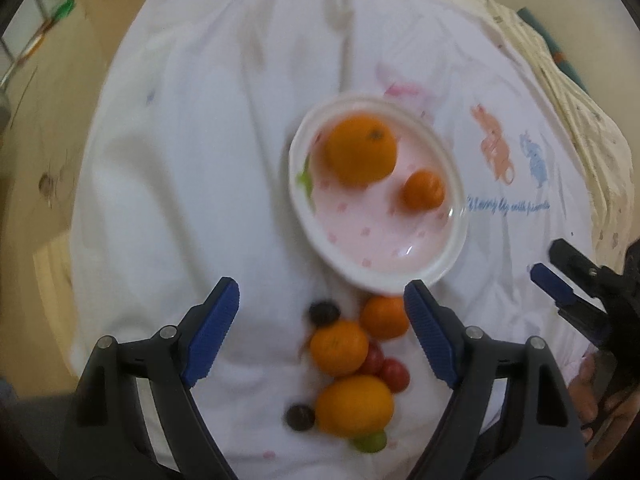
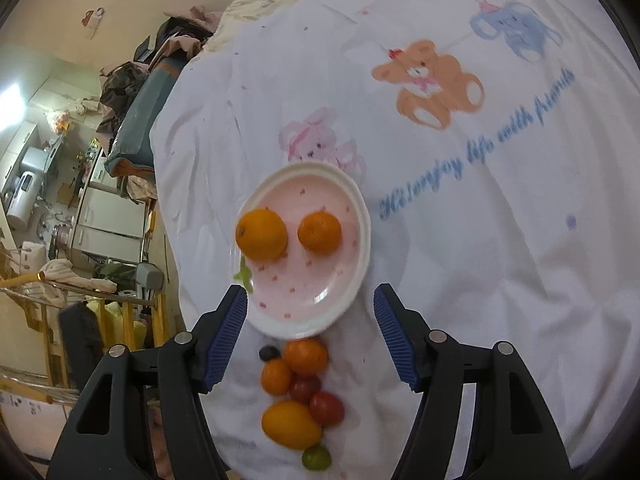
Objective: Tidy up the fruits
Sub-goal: 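Withdraw both grippers from the plate back toward the fruit cluster, then grasp the dark plum with the left gripper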
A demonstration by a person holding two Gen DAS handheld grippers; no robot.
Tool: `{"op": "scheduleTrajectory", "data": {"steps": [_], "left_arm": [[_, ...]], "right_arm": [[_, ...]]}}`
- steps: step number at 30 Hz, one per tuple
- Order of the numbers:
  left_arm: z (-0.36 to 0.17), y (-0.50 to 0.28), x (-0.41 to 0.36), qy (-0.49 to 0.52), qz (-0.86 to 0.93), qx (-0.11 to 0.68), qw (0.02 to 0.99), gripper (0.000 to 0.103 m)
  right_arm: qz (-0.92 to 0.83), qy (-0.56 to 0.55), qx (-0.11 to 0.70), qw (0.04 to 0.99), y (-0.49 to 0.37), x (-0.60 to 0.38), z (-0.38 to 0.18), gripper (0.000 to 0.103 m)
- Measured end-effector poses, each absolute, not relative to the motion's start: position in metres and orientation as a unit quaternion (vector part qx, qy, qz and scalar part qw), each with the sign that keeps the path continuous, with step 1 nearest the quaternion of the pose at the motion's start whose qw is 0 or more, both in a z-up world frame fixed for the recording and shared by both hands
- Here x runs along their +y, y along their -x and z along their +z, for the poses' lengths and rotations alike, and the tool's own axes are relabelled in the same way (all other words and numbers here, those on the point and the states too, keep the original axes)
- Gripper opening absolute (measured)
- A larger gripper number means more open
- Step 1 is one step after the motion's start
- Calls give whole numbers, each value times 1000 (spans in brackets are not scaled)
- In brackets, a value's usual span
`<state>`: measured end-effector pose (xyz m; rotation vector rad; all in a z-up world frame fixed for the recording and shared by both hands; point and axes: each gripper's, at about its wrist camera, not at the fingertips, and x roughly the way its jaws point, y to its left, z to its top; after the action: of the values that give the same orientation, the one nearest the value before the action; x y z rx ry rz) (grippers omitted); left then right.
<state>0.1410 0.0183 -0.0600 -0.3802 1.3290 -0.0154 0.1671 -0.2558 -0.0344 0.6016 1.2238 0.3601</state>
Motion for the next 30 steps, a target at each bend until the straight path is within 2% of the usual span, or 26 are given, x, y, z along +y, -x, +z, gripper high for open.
{"op": "scheduleTrajectory", "data": {"steps": [6,8,12,17,20,30], "left_arm": [[-81,-130,9,202,-10,636,745,63],[-88,-132,5,199,-6,641,741,61],[-101,-135,-3,188,9,655,732,47],[-112,-140,-15,167,7,662,730,46],[-118,-142,-18,158,10,666,729,35],[-120,-146,-17,155,-6,672,724,27]], "right_arm": [[146,-283,578,751,-145,-264,-47,69],[141,-290,582,747,-141,-268,-51,69],[136,-290,578,751,-137,-270,-49,69],[136,-288,578,751,-138,-271,-49,69],[140,-288,581,748,-140,-268,-50,69],[150,-270,584,751,-141,-255,-51,69]]}}
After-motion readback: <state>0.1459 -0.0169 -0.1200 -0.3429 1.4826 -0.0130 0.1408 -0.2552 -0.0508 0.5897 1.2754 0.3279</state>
